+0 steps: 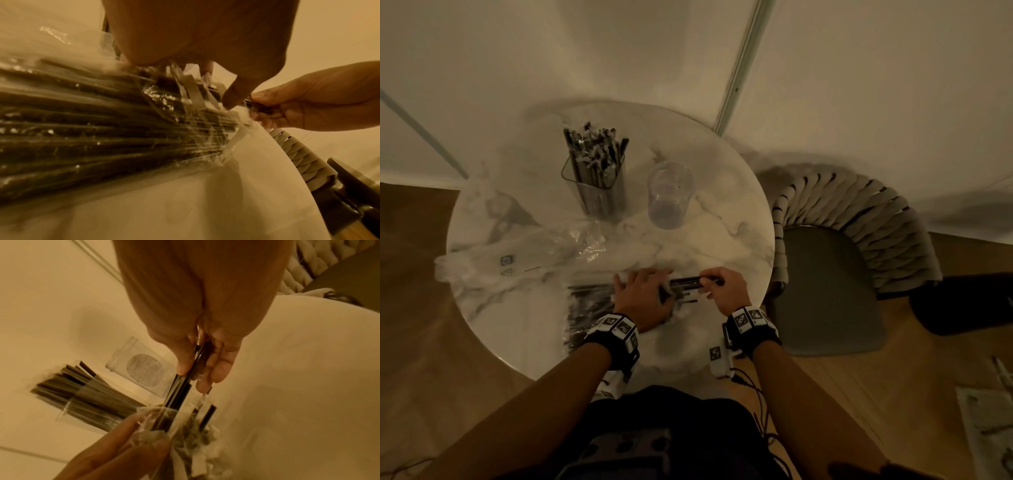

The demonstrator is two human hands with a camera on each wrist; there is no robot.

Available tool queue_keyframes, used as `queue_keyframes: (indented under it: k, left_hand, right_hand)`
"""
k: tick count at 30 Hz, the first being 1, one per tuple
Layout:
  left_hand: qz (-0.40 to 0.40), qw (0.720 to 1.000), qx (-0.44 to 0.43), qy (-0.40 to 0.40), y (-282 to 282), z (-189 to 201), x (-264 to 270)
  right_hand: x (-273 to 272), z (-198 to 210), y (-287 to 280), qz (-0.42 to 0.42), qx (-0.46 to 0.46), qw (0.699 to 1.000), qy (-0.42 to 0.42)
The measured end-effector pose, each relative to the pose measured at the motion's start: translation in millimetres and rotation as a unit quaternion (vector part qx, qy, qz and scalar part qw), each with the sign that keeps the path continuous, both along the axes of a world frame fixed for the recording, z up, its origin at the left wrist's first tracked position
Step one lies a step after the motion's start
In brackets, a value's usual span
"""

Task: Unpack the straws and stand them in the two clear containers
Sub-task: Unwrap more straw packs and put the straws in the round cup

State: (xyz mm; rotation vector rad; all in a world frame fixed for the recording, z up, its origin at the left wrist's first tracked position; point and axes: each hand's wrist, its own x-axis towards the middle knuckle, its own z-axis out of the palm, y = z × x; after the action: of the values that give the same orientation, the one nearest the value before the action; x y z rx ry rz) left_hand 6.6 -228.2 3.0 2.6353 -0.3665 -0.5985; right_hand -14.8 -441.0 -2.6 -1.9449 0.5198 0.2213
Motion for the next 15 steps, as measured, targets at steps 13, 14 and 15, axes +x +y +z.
queue_keyframes:
  k: [13,14,15]
  left_hand:
    - [0.031,0.999,-0.027,-0.006,-1.9,-19.1,3.4]
    - [0.032,0.999,-0.026,-0.007,-1.7,-19.1,3.0]
    - [0.032,0.999,-0.024,-0.007,-1.5,-19.3,3.0]
  right_hand:
    - [2.8,8.8,-2.5,-0.002,0.107,0.994,0.030]
    - [3.6,10.1,-0.8,0.009,0.110,0.993,0.033]
    - [4.6,11.3,-1.3,0.016,0.106,0.994,0.037]
